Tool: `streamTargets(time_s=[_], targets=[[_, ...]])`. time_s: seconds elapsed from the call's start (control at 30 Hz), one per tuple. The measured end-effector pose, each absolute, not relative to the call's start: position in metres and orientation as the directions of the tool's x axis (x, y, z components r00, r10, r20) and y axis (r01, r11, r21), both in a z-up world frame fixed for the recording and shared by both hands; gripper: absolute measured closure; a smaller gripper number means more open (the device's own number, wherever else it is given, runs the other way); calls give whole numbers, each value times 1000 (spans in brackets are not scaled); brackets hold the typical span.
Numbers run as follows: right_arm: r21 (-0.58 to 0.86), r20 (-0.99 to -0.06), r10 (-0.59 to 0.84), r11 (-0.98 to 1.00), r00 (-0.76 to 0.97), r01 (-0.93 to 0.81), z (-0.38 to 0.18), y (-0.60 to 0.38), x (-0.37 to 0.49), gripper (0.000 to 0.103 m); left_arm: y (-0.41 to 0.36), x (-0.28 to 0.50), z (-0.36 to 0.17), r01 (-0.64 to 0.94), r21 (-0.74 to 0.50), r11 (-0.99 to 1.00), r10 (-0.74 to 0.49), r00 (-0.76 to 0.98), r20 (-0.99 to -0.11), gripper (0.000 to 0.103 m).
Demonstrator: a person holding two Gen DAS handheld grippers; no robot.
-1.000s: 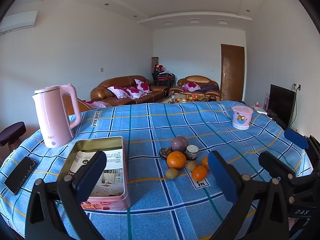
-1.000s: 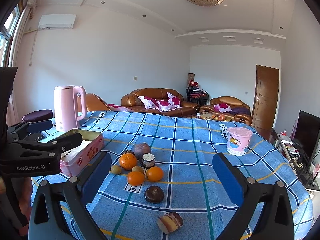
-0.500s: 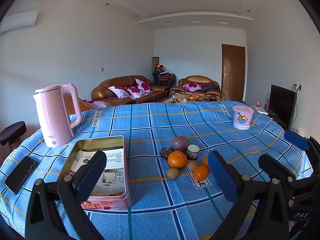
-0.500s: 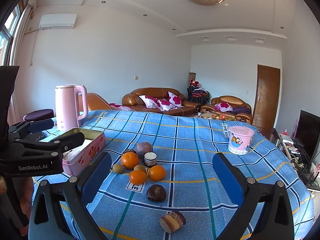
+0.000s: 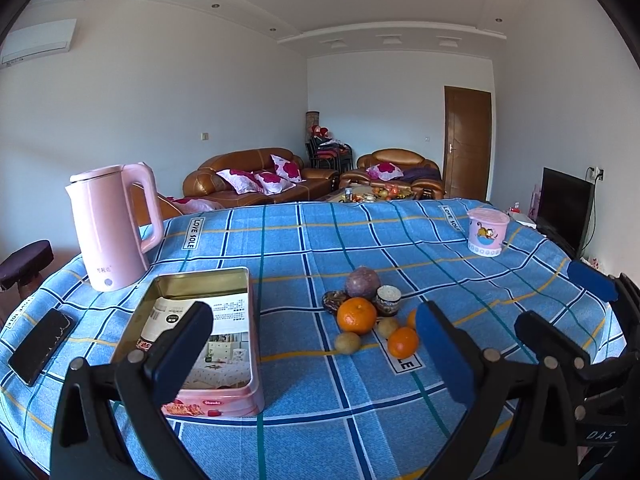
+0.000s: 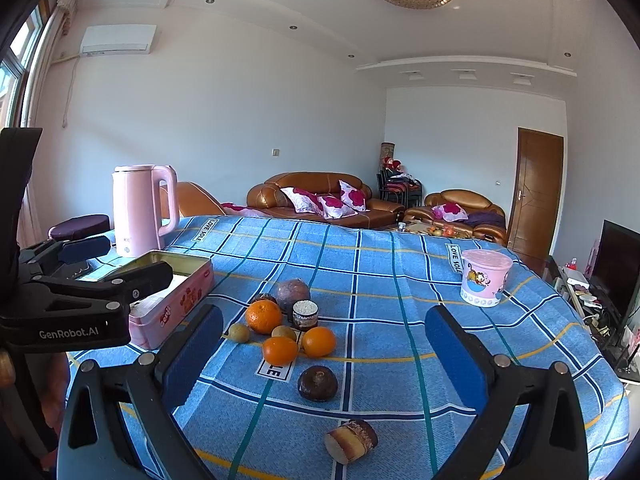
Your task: Organize fruits
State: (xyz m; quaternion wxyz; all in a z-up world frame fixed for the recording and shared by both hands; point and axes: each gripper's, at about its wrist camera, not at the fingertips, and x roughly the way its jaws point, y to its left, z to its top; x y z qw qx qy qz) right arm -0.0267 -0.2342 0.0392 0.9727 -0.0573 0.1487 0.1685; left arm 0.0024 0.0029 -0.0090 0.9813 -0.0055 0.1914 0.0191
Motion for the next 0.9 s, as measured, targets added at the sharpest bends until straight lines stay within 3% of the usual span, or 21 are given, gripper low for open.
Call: streamTargets(time_s=[0.9], targets=[[-63,-354,272,948,895,-313,22,-253,-18,1,-10,16,-27,-18,20,1000,25,903,-429,0]])
